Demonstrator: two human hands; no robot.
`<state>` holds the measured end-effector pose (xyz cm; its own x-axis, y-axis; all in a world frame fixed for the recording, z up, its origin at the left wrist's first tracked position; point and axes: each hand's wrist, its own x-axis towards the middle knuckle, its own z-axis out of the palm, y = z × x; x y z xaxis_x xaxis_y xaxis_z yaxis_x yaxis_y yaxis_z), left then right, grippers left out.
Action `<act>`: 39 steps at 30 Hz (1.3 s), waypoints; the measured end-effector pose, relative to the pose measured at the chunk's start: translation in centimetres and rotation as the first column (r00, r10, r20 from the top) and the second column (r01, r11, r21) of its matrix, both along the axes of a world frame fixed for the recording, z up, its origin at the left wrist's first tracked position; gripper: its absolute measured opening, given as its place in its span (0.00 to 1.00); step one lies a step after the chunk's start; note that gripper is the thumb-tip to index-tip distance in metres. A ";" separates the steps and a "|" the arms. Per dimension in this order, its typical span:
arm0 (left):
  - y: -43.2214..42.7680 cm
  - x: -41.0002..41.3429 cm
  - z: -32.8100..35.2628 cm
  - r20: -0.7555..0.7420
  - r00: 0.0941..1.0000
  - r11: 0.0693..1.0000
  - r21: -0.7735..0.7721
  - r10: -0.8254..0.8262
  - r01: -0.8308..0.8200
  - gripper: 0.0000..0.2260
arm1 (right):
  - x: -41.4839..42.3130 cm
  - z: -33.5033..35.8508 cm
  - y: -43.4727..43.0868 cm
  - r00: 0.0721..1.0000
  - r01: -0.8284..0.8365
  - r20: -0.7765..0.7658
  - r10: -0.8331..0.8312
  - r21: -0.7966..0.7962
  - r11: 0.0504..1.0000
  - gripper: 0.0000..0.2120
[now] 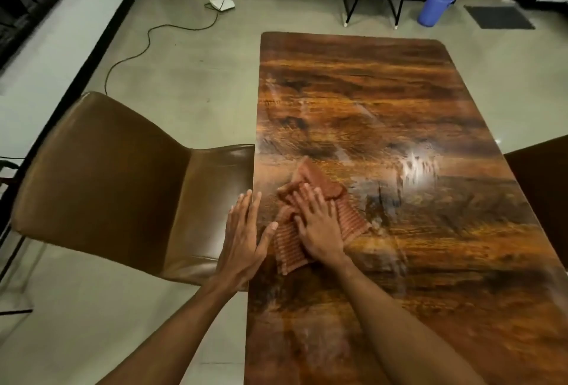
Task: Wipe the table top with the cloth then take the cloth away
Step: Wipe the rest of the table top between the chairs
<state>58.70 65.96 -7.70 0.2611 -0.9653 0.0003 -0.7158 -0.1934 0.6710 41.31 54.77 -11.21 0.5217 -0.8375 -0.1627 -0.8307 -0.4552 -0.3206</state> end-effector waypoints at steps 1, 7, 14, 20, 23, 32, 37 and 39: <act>0.0 -0.1 0.2 0.005 1.000 1.000 -0.002 -0.011 0.011 0.32 | -1.8 0.1 -1.1 0.990 0.144 -0.015 -0.143 0.006 0.990 0.28; 0.4 -1.7 1.1 0.040 0.997 0.997 0.020 -0.072 0.071 0.32 | -2.9 0.0 4.7 0.974 0.225 0.001 -0.225 0.000 0.974 0.29; -4.0 -0.1 0.7 0.058 0.980 0.982 0.010 -0.190 0.190 0.34 | -3.2 0.2 1.7 0.954 0.298 -0.029 -0.298 0.012 0.954 0.28; -11.1 5.8 -1.2 0.030 0.968 0.968 0.002 -0.250 0.250 0.32 | 5.4 -1.1 -1.7 1.000 0.014 0.009 -0.013 -0.066 0.998 0.30; -14.3 9.9 -2.1 0.028 0.966 0.966 0.029 -0.257 0.256 0.32 | 6.4 -0.9 -7.5 0.956 0.292 -0.016 -0.292 -0.031 0.956 0.28; -22.5 16.8 -2.3 0.010 0.970 0.969 0.024 -0.244 0.244 0.32 | 16.2 0.0 -17.9 0.968 0.252 0.025 -0.252 -0.010 0.968 0.28; -27.5 19.2 -1.7 0.041 0.972 0.972 -0.026 -0.232 0.233 0.34 | 19.7 0.3 -23.8 0.890 0.455 0.045 -0.454 -0.035 0.890 0.28; -29.2 18.8 -1.4 0.046 0.969 0.968 -0.042 -0.244 0.246 0.33 | 21.0 -0.3 -23.6 0.978 0.206 0.033 -0.204 -0.044 0.978 0.28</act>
<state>77.49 36.79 -9.07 0.0152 -0.9985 0.0532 -0.7641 0.0227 0.6447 62.27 31.19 -11.51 0.3418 -0.9335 -0.1082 -0.8989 -0.2912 -0.3273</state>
